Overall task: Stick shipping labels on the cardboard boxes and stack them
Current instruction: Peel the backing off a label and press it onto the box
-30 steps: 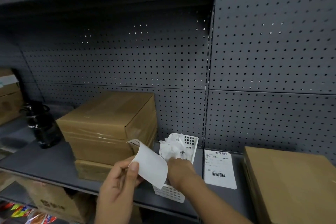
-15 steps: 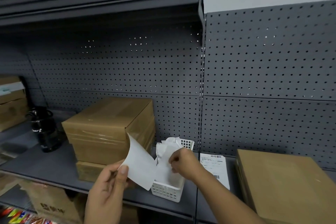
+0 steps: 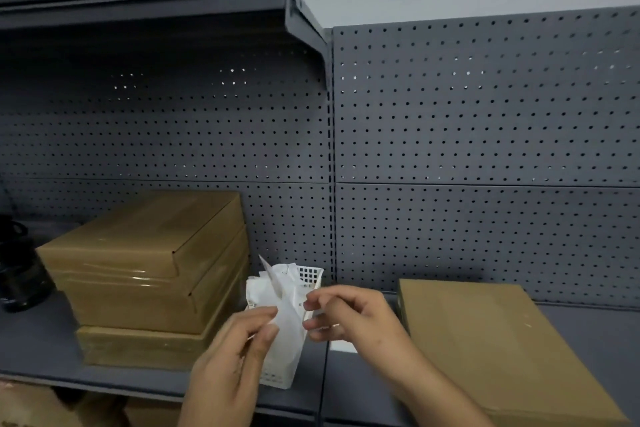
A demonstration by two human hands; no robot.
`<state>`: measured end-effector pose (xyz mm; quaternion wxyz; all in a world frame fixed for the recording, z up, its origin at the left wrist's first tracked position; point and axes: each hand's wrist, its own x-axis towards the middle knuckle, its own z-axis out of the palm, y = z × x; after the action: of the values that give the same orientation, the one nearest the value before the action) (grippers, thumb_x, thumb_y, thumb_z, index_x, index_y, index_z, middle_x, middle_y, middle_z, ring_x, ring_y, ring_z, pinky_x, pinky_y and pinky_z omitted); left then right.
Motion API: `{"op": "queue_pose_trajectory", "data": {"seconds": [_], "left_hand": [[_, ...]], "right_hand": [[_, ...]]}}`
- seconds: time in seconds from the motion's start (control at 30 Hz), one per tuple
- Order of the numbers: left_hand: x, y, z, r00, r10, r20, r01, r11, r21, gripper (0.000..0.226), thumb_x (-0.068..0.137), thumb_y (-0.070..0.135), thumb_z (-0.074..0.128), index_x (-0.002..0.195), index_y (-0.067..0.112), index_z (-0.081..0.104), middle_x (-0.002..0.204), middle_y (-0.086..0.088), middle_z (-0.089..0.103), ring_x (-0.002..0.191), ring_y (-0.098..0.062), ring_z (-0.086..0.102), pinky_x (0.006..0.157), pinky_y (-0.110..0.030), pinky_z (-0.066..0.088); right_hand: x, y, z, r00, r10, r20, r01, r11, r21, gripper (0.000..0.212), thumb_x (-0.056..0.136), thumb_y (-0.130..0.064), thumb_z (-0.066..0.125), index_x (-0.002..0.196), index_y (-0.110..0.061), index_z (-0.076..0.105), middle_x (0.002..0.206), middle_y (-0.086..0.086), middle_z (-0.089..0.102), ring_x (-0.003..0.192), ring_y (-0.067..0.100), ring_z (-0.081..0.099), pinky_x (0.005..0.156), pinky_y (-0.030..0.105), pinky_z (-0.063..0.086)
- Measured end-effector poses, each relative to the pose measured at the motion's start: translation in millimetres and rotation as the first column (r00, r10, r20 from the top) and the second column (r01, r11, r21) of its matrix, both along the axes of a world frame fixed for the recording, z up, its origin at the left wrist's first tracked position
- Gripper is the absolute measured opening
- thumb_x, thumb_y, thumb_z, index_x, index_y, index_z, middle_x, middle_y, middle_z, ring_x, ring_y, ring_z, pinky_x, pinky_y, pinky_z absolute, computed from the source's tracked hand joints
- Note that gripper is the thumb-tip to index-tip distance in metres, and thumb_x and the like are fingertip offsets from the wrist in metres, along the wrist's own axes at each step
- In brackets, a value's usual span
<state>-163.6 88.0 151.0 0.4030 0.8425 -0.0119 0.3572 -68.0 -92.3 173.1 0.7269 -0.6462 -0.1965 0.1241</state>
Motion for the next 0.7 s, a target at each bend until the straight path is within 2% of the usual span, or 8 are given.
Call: {"op": "queue_pose_trajectory", "data": {"seconds": [0.13,0.2,0.27,0.37,0.43,0.5,0.6,0.7], "left_hand": [[12.1,-27.4,-9.7,0.996,-0.09,0.002,0.089,0.988,0.123,0.011,0.097,0.032,0.067,0.102,0.037,0.074,0.118,0.026,0.07,0.112,0.004,0.066,0.09,-0.01,0.049],[14.6,-42.9,-11.5,0.989,-0.144,-0.041,0.149,0.977,0.15,0.016,0.097,0.045,0.06,0.108,0.042,0.072,0.123,0.027,0.067,0.117,0.005,0.063,0.093,-0.007,0.046],[17.0,-56.5,-12.6,0.983,-0.164,-0.085,0.177,0.964,0.197,0.023,0.097,0.054,0.054,0.115,0.047,0.067,0.129,0.031,0.063,0.123,0.008,0.058,0.095,-0.002,0.041],[21.7,-77.0,-13.3,0.958,-0.202,-0.205,0.247,0.943,0.224,0.037,0.091,0.075,0.048,0.122,0.059,0.058,0.141,0.038,0.05,0.132,0.015,0.046,0.1,-0.008,0.043],[25.3,-92.2,-13.5,0.936,-0.251,-0.246,0.28,0.956,0.089,0.05,0.081,0.089,0.044,0.119,0.061,0.058,0.146,0.04,0.042,0.136,0.018,0.038,0.102,-0.013,0.041],[31.3,-108.4,-15.1,0.953,-0.231,-0.196,0.216,0.972,-0.097,0.047,0.081,0.086,0.046,0.112,0.056,0.065,0.147,0.038,0.041,0.136,0.018,0.036,0.104,-0.019,0.041],[44.6,-128.9,-13.6,0.964,-0.196,-0.178,0.124,0.929,-0.349,0.019,0.089,0.057,0.061,0.106,0.054,0.07,0.14,0.029,0.05,0.13,0.012,0.048,0.107,-0.029,0.046],[57.5,-142.0,-10.9,0.89,-0.408,-0.202,0.227,0.782,-0.58,0.019,0.091,0.02,0.072,0.095,0.038,0.079,0.116,0.005,0.075,0.1,-0.005,0.073,0.085,-0.025,0.057]], "right_hand": [[-8.6,-17.1,3.2,0.996,0.066,-0.068,-0.059,0.993,0.102,0.041,0.105,-0.031,0.056,0.106,0.006,0.073,0.108,0.026,0.073,0.095,0.036,0.074,0.091,0.047,0.061],[-9.7,-26.7,0.4,0.996,0.062,-0.057,-0.055,0.99,0.128,0.049,0.102,-0.039,0.063,0.099,0.01,0.068,0.099,0.027,0.071,0.094,0.043,0.07,0.093,0.05,0.06],[-8.1,-38.1,-5.5,0.998,0.001,-0.061,0.008,0.987,0.158,0.045,0.093,-0.037,0.074,0.091,0.007,0.068,0.086,0.02,0.065,0.086,0.033,0.066,0.086,0.045,0.06],[-6.0,-57.3,-16.0,0.99,-0.096,-0.105,0.115,0.974,0.193,0.027,0.085,-0.022,0.076,0.096,0.002,0.074,0.098,0.024,0.075,0.087,0.027,0.069,0.077,0.038,0.059],[-4.8,-72.4,-22.1,0.973,-0.186,-0.134,0.212,0.953,0.215,0.014,0.089,-0.01,0.071,0.095,0.003,0.075,0.102,0.028,0.076,0.087,0.032,0.071,0.076,0.039,0.059],[-4.3,-91.5,-24.2,0.949,-0.271,-0.158,0.302,0.928,0.22,0.009,0.095,0.001,0.066,0.094,0.004,0.074,0.1,0.026,0.077,0.087,0.037,0.074,0.078,0.043,0.06],[-4.9,-122.9,-22.7,0.937,-0.329,-0.116,0.346,0.92,0.184,0.012,0.096,-0.002,0.064,0.091,0.0,0.075,0.098,0.021,0.079,0.085,0.035,0.076,0.074,0.041,0.061],[-7.4,-151.5,-22.9,0.932,-0.354,-0.073,0.361,0.924,0.124,0.011,0.097,-0.004,0.064,0.095,-0.001,0.075,0.096,0.018,0.079,0.08,0.029,0.076,0.065,0.033,0.06]]}}
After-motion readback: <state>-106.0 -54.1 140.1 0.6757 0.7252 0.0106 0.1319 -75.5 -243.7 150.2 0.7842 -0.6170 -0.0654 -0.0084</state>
